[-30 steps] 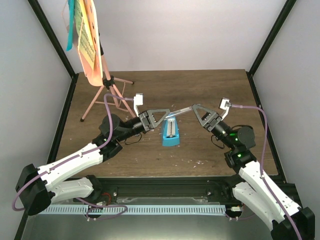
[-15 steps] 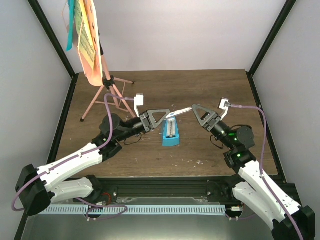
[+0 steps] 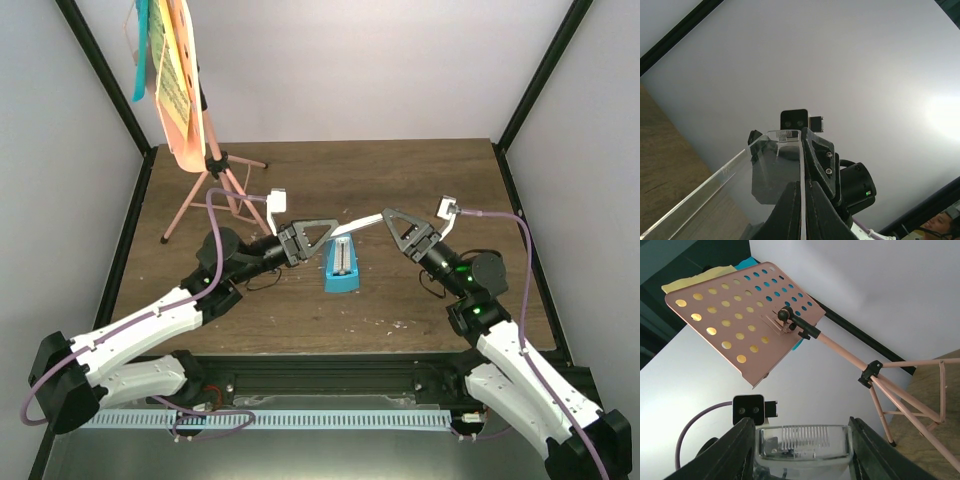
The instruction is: Pack up the instrument practice props
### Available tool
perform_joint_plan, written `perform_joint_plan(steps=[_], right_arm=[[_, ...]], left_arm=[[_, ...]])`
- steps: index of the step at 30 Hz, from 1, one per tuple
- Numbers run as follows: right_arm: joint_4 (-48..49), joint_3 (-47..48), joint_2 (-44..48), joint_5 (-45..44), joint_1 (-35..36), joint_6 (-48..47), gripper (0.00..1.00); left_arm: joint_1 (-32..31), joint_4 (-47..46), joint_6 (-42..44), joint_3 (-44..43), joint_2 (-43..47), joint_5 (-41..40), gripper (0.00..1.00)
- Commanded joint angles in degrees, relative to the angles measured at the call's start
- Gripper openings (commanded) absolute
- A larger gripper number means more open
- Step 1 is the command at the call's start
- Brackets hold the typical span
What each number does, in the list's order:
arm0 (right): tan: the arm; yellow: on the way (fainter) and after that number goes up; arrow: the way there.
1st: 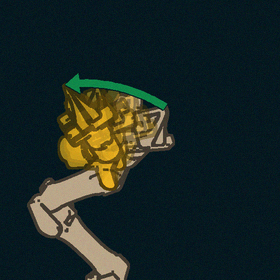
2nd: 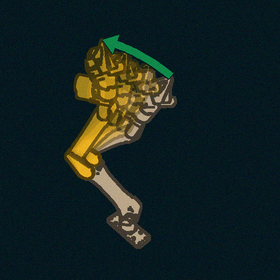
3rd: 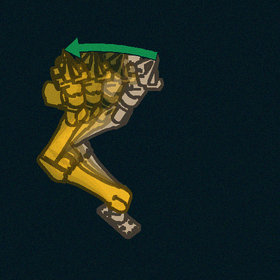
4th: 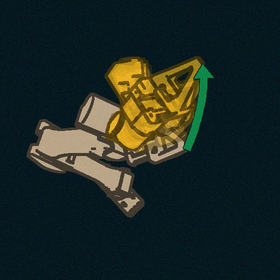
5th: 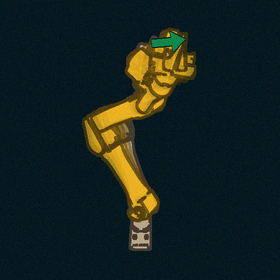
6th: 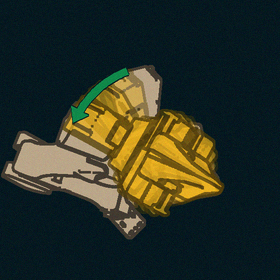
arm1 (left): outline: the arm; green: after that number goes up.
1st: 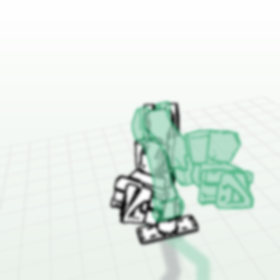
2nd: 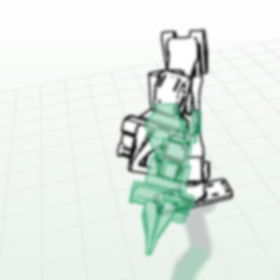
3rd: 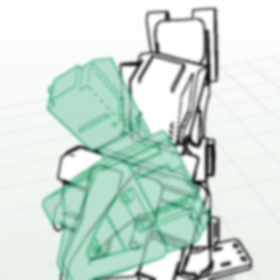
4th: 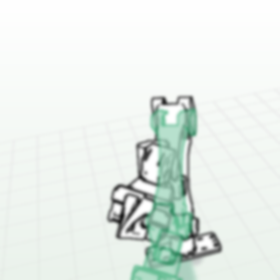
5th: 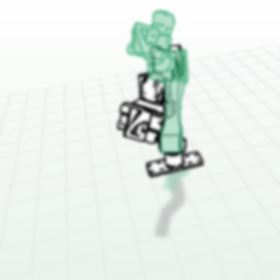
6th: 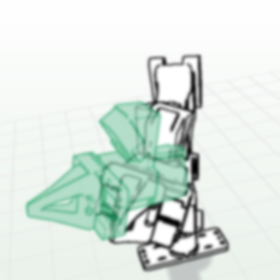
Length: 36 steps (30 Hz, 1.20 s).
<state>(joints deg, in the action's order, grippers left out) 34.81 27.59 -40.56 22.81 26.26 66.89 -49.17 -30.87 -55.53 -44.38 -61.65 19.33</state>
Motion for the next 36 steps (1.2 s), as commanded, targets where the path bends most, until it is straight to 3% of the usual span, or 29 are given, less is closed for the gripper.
perform_joint_plan(steps=[1,3,7,10,15,19,24,29,36], right_arm=[[0.91,0.51,1.18,-1.35,0.72,-1.35,0.4],[-0.25,0.2,1.93,-1.74,0.72,-2.44,0.4],[-6.14,0.05,4.46,-2.94,0.73,-6.99,0.39],[-12.46,0.28,6.64,-3.02,0.68,-12.55,0.39],[-26.94,0.44,9.34,-2.19,0.96,-23.73,0.39],[-33.97,-1.09,8.95,-0.18,2.77,-32.11,0.39],[-37.77,-3.73,8.47,-8.61,9.44,-37.07,0.4],[-38.8,-2.82,6.22,-23.76,16.9,-39.68,0.4],[-38.4,0.65,-2.33,-47.01,30.94,-41.62,0.4]], left_arm=[[-0.23,1.46,1.87,-1.23,0.08,-0.53,0.05],[-0.23,2.91,3.0,-1.15,0.5,-1.37,0.13],[0.1,9.47,7.64,-2.11,2.72,-2.87,0.45],[1.88,21.98,13.95,-4.44,4.38,-2.89,0.67],[13.19,34.36,19.02,-3.5,8.7,4.09,0.84],[23.65,44.91,26.99,-6.6,8.38,10.41,0.87],[34.8,49.72,32.72,-8.72,6.63,11.94,0.87],[36.89,51.28,41.45,-9.85,7.39,-0.27,0.87],[36.97,46.71,48.85,-3.31,9.42,-13.92,0.87]])
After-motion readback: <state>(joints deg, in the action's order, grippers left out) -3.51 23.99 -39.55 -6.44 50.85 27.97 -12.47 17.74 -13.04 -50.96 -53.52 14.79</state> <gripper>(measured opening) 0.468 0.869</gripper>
